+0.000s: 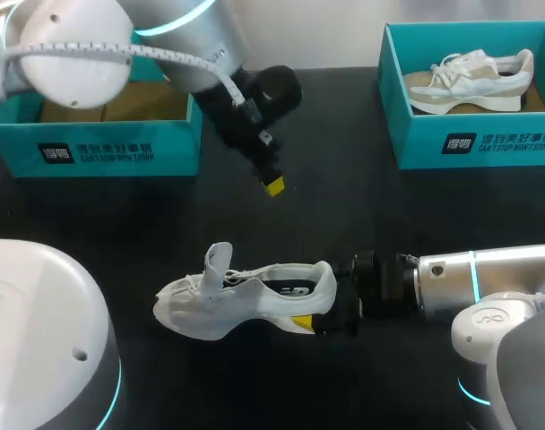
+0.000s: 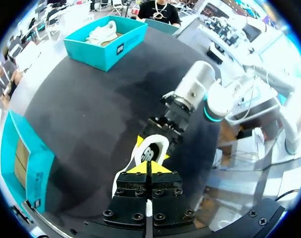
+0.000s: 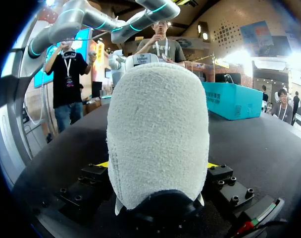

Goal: Take the shoe out of the shoebox, open the shoe tongue, remove and reinsert the insole, then place the shoe into the shoebox

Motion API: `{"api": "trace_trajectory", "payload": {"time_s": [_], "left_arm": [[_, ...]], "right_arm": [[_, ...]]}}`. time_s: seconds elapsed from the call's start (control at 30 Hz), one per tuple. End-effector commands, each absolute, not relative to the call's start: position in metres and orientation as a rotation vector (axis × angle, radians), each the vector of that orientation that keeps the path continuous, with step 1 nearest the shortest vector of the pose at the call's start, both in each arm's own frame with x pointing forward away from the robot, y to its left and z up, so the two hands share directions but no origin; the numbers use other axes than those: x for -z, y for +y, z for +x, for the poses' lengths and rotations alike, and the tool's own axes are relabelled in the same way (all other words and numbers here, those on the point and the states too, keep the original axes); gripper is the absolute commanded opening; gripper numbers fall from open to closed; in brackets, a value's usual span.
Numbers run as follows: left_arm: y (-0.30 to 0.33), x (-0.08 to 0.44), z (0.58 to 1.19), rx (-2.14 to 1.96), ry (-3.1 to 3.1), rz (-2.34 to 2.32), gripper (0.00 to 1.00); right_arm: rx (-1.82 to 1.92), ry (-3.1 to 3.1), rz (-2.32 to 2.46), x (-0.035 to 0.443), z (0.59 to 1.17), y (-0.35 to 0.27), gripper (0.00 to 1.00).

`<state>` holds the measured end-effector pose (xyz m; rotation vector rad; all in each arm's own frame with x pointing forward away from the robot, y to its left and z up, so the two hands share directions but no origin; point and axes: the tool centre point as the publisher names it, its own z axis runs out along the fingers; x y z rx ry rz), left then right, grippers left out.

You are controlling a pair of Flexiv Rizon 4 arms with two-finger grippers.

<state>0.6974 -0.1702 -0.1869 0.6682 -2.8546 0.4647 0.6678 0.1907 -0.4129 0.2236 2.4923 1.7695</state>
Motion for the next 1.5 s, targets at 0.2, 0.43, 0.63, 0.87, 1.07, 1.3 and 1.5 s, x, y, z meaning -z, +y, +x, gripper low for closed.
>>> {"api": "trace_trajectory", "payload": {"time_s": [0.2, 0.43, 0.63, 0.87, 1.07, 1.3, 1.5], "left_arm": [[-0.199, 0.215, 0.693, -0.444, -2.934, 0.346, 0.00], [-0.199, 0.215, 0.693, -0.444, -2.934, 0.346, 0.00], [-0.199, 0.215, 0.693, -0.444, -2.934, 0.346, 0.00], [-0.209, 0.248, 0.694, -0.398, -2.934, 0.158, 0.00], [-0.204, 0.264, 0.682, -0.421, -2.937, -0.002, 0.00], [-0.198, 0.263, 0.677, -0.433, -2.940, -0.091, 0.00], [-0.198, 0.263, 0.677, -0.433, -2.940, -0.091, 0.00]], "right_arm": [[-1.762, 2.499, 0.224, 0.412, 0.668, 0.191, 0.00], [-1.762, 2.499, 0.224, 0.412, 0.668, 0.191, 0.00], [-1.762, 2.499, 0.224, 0.412, 0.668, 0.191, 0.00], [-1.762, 2.499, 0.224, 0.412, 0.668, 0.191, 0.00], [-1.762, 2.499, 0.224, 0.412, 0.668, 0.191, 0.00], [-1.762, 2.499, 0.224, 0.412, 0.668, 0.191, 0.00], [-1.762, 2.499, 0.224, 0.412, 0.668, 0.191, 0.00]]}}
